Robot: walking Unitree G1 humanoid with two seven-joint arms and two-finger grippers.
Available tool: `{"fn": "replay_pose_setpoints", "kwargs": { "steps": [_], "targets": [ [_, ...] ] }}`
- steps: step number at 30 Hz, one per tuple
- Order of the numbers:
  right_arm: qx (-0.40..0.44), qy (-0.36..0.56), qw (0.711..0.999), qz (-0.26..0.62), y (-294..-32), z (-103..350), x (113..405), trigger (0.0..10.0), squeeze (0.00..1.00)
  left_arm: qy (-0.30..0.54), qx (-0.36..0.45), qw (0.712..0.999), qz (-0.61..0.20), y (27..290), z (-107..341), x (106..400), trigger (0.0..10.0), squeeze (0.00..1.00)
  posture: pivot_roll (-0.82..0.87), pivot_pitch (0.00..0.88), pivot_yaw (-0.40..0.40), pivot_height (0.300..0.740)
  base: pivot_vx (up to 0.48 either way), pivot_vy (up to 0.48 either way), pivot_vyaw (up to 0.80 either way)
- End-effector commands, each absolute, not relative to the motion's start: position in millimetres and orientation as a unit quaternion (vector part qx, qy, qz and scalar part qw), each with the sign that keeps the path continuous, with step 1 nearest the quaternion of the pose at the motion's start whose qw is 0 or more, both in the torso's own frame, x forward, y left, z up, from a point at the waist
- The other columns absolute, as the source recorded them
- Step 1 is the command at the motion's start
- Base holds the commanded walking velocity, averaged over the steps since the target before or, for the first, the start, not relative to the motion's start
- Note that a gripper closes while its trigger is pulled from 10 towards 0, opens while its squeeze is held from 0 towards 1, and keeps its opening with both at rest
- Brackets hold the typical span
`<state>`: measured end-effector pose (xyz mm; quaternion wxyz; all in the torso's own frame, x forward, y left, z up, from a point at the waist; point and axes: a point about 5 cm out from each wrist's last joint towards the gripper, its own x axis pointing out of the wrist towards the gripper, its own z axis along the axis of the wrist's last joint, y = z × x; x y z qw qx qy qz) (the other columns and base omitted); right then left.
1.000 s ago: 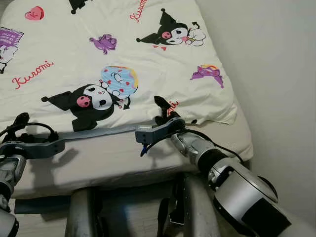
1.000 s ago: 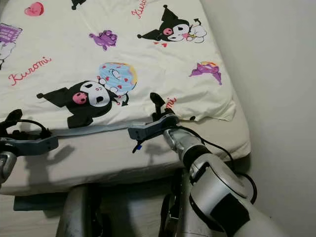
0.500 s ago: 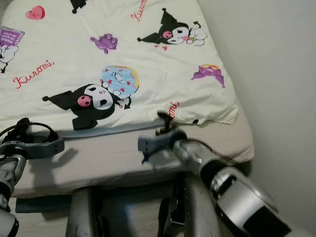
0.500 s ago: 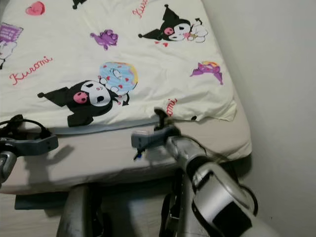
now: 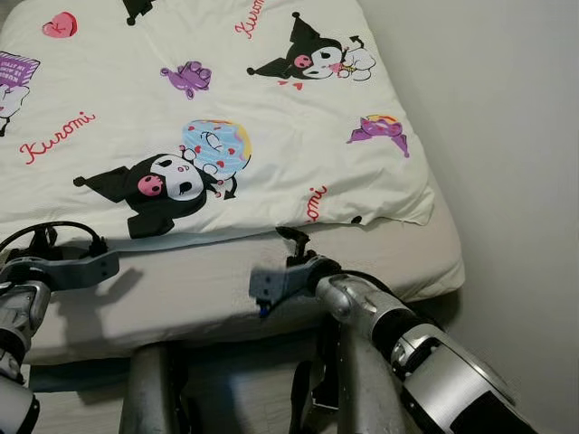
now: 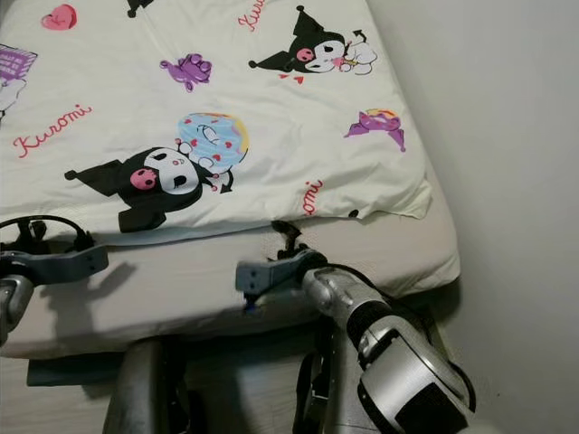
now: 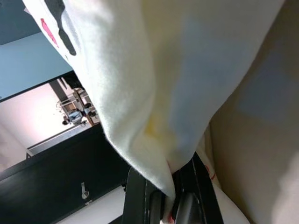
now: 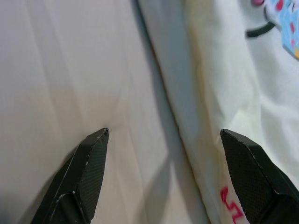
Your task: Clean up the room
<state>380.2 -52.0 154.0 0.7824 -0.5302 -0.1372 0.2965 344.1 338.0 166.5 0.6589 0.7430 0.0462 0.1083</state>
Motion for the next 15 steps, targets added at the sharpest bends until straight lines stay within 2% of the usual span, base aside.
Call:
{"fn": "replay_pose_setpoints", "kwargs": {
  "steps": [1,5,7,10,12,15],
  "targets": [
    [-0.488,-0.132,0.798,0.327,-47,147,373,10.0,0.00,0.057,0.741,0.664,0.088,336,157,342,0.0,0.00,-0.09,0.553,-0.067,0.564,0.000,0.000,0.00],
    [-0.476,-0.141,0.800,0.336,-45,149,372,10.0,0.00,0.059,0.736,0.669,0.084,336,155,341,0.0,0.00,-0.10,0.549,-0.061,0.564,0.000,0.000,0.00],
    [-0.473,-0.156,0.794,0.349,-45,146,367,10.0,0.00,0.061,0.723,0.684,0.073,336,149,337,0.0,0.00,-0.11,0.544,-0.054,0.564,0.000,0.000,0.00],
    [-0.476,-0.159,0.790,0.353,-47,144,365,10.0,0.00,0.060,0.716,0.692,0.066,335,145,335,0.0,0.00,-0.10,0.544,-0.053,0.564,0.000,0.000,0.00],
    [-0.483,-0.156,0.787,0.352,-52,140,365,10.0,0.00,0.051,0.705,0.707,0.036,331,135,330,0.0,0.00,-0.09,0.540,-0.055,0.564,0.000,0.000,0.00],
    [-0.482,-0.153,0.788,0.351,-54,140,365,10.0,0.00,0.046,0.704,0.708,0.022,329,131,327,0.0,0.00,-0.09,0.540,-0.055,0.564,0.000,0.000,0.00]
  ]
}}
